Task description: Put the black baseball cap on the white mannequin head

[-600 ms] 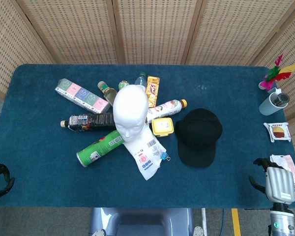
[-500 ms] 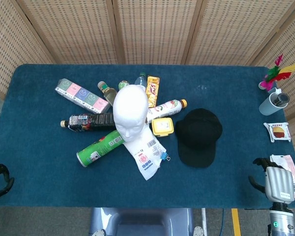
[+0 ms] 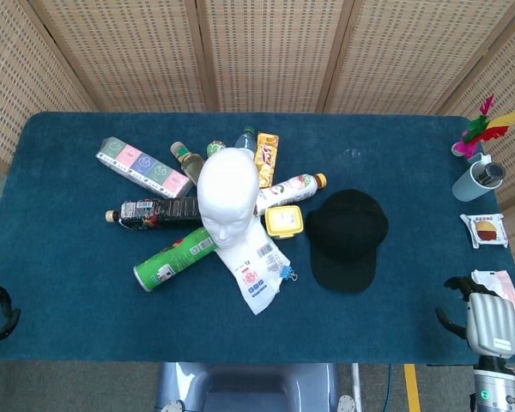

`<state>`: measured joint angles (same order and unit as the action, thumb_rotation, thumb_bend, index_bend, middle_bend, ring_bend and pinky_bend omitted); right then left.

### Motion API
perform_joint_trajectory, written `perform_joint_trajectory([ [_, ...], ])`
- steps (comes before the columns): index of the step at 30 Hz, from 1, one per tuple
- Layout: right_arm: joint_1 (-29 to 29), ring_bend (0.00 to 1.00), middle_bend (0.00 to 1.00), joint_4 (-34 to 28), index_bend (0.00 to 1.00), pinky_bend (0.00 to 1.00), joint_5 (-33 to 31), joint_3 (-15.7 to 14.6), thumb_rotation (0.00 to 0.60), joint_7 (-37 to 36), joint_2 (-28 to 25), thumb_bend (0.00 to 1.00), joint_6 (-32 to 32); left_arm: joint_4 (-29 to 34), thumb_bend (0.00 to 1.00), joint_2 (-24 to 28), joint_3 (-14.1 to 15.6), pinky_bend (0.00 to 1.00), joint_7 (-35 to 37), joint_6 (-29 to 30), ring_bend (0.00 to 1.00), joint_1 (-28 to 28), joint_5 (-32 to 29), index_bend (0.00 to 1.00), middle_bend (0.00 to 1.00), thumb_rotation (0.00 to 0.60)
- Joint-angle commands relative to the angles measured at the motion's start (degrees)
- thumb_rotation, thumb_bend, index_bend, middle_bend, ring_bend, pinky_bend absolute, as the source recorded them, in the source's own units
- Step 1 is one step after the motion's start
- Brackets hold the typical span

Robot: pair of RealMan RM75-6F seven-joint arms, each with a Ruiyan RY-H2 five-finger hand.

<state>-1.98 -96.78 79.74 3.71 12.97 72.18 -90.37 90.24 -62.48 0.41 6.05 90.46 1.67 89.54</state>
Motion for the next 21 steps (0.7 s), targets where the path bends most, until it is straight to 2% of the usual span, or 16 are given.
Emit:
perform_joint_trajectory([
  [1, 0.0, 0.51, 0.44, -0.1, 0.41, 0.56, 0.4, 0.0, 0.600, -0.2, 0.0, 0.25, 0.1, 0.3, 0.34, 0.4, -0.2, 0.31, -0.2, 0.1, 0.39, -0.1, -0.1, 0.66, 0.52, 0.600],
  [6, -0.5, 0.46, 0.40, -0.7, 0.38, 0.54, 2.6, -0.3, 0.600, -1.0, -0.1, 0.25, 0.9, 2.1, 0.34, 1.9, -0.5, 0.31, -1.0, -0.2, 0.39, -0.5, -0.4, 0.66, 0.52, 0.600],
  [12, -2.5, 0.42, 0.37, -3.4, 0.33, 0.50, 6.0, -0.9, 0.600, -3.7, -0.7, 0.19, 3.8, 3.6, 0.34, 3.5, -1.4, 0.31, -1.4, -0.9, 0.39, -1.4, -0.9, 0.66, 0.52, 0.600],
  [17, -4.6, 0.33, 0.32, -4.1, 0.28, 0.39, 8.0, -0.5, 0.600, -1.7, 0.9, 0.17, 5.7, 4.9, 0.34, 4.7, -2.6, 0.31, -2.6, -0.6, 0.39, -2.0, -1.7, 0.66, 0.52, 0.600],
  [21, -6.4, 0.32, 0.31, -4.4, 0.28, 0.38, 8.5, -0.7, 0.600, -0.1, 3.1, 0.17, 8.5, 5.7, 0.34, 5.6, -3.2, 0.31, -3.2, -0.4, 0.39, -2.3, -1.9, 0.66, 0.52, 0.600],
])
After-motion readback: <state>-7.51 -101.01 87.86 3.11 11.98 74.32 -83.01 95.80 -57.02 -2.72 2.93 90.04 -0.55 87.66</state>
